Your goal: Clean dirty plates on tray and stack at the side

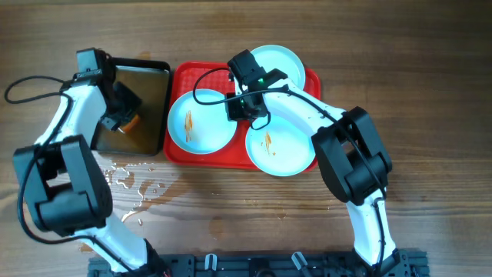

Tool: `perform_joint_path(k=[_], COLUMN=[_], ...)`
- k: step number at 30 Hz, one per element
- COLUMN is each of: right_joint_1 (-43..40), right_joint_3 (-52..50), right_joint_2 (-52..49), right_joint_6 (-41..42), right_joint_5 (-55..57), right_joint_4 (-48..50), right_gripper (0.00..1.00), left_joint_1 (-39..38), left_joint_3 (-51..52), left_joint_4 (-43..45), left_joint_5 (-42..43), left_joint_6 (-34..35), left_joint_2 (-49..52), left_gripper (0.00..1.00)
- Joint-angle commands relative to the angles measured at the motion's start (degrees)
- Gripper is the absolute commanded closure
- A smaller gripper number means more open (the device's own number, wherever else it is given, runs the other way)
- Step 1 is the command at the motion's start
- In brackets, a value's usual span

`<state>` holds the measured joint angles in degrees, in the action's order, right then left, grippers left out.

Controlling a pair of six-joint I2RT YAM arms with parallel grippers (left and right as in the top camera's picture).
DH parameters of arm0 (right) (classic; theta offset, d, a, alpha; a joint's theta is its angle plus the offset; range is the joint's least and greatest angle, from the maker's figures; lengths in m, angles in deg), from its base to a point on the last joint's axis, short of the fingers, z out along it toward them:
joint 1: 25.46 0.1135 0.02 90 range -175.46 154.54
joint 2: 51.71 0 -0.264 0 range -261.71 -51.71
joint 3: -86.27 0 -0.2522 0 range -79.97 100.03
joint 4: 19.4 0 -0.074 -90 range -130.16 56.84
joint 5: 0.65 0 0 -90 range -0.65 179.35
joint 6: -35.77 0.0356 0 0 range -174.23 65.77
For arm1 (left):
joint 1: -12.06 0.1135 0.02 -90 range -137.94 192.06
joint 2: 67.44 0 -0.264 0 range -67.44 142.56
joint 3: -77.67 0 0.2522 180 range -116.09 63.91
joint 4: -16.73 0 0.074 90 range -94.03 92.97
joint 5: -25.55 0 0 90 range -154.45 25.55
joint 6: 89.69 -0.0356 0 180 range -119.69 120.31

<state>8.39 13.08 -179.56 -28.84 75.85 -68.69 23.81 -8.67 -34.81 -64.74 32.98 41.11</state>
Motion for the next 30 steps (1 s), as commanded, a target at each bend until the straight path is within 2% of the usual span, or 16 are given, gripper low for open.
perform_joint_path(k=[1,7,11,12,21,26,30], right_joint_1=[0.3,0.3,0.3,0.3,0.3,0.3,0.3], right_joint_3=[0.1,0.1,0.1,0.1,0.1,0.1,0.1], right_joint_2=[-2.3,-2.3,-2.3,-2.3,-2.3,-2.3,-2.3], right_joint_6=[-0.9,-1.0,-1.0,-1.0,-1.2,-1.2,-1.3], right_joint_5=[-1.6,-1.6,-1.6,-1.7,-2.0,-2.0,-2.0], right_joint_4=[0.1,0.3,0.5,0.5,0.7,0.8,0.8], right_gripper=[0.95,0.95,0.95,0.95,0.95,0.95,0.95], left_joint_1=[2.1,4.8,5.4,5.4,4.2,3.7,3.5], left_joint_3=[0.4,0.4,0.4,0.4,0.4,0.4,-0.4], left_joint_4=[0.5,0.6,1.5,2.1,3.3,3.3,3.3], left_joint_5=[-2.0,-2.4,-2.4,-2.3,-2.1,-2.0,5.9], left_joint_6=[-4.0,-8.5,-10.0,-10.0,-10.0,-10.0,-15.2], left_joint_2=[2.5,2.7,2.8,2.9,5.3,5.3,4.3], left_gripper=[0.37,0.31,0.34,0.37,0.83,0.96,0.96])
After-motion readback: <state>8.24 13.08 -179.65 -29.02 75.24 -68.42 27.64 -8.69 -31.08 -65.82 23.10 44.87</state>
